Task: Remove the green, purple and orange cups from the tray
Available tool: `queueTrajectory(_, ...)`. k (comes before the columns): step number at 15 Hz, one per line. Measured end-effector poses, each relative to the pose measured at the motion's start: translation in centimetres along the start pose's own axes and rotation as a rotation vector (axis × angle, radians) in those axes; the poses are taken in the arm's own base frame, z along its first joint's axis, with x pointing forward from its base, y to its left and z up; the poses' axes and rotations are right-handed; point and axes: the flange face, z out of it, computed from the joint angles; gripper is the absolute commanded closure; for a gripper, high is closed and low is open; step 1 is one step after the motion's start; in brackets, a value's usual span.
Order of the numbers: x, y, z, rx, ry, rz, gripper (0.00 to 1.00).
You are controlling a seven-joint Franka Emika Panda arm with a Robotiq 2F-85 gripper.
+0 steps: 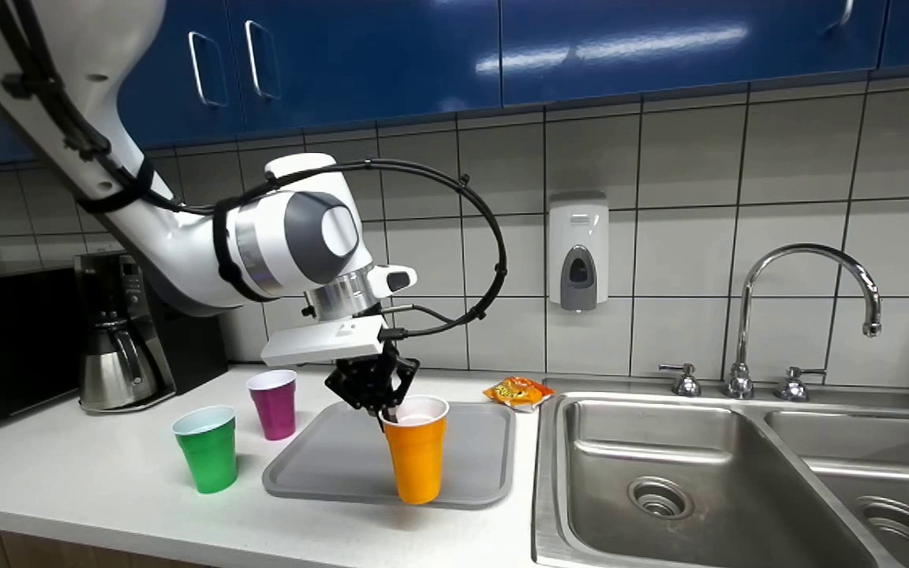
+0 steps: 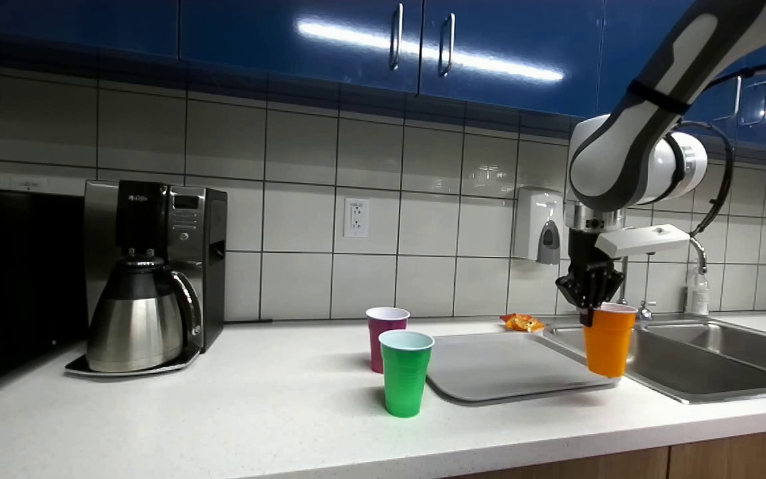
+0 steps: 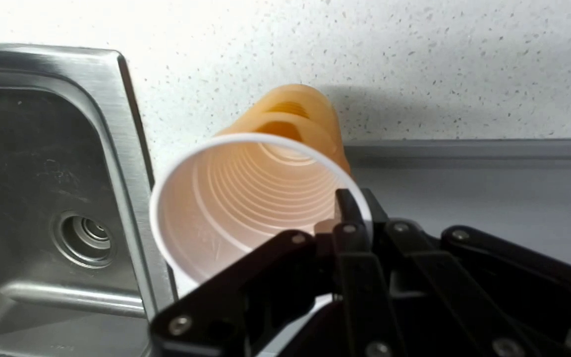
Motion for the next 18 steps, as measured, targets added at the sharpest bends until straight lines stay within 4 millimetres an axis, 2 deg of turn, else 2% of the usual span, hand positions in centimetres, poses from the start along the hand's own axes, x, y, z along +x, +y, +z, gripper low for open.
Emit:
queueTrajectory(7,-1.5,-0.2,1.3,0.008,-0.033,0.004,0.99)
queueTrajectory(18,-2.8,-0.1,2.7,0.021,-0.015,0.017,0.99)
